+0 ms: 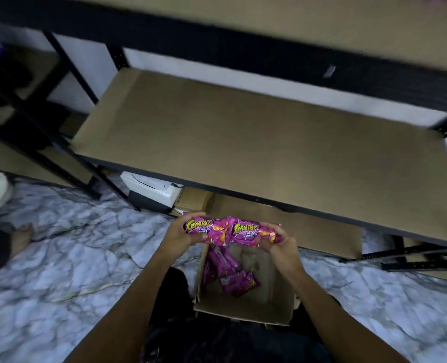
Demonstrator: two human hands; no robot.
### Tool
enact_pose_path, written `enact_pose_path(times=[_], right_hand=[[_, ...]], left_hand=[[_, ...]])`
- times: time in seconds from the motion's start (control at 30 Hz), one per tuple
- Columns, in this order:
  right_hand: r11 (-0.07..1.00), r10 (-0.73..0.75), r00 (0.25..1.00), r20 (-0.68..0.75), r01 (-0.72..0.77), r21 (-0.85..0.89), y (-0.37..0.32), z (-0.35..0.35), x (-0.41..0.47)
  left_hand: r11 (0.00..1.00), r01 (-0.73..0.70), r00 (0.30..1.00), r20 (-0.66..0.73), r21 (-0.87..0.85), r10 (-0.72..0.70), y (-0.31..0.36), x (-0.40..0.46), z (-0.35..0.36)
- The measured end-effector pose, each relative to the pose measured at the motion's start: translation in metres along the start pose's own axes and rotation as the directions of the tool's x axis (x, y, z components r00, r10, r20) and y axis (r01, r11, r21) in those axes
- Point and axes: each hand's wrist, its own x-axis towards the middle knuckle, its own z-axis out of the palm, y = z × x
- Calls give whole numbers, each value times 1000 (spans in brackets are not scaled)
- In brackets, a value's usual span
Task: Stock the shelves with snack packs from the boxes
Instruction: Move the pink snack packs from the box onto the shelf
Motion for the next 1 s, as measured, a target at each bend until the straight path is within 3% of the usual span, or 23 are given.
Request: enact_pose_path(times=[0.17,0.43,0.57,0.8,1.0], right_hand=[[990,-133,988,78,136,-33,-118,20,-70],[925,-375,926,-41,376,46,-261,73,-163],[857,-511,858,-48,513,54,-332,108,-176],[698,-711,699,-72,715,39,-406,146,-196],[648,-761,647,-47,755,-98,-459,162,-140]], left_hand=[[995,-94,994,-61,-33,92,109,-63,-42],[958,-282,959,-27,47,284,269,-141,-120],[894,-427,902,-7,135,432,343,-154,-168],[797,-599,793,-81,81,604,408,-171,-195],[748,-611,758,-80,260,647,458,-127,-215]])
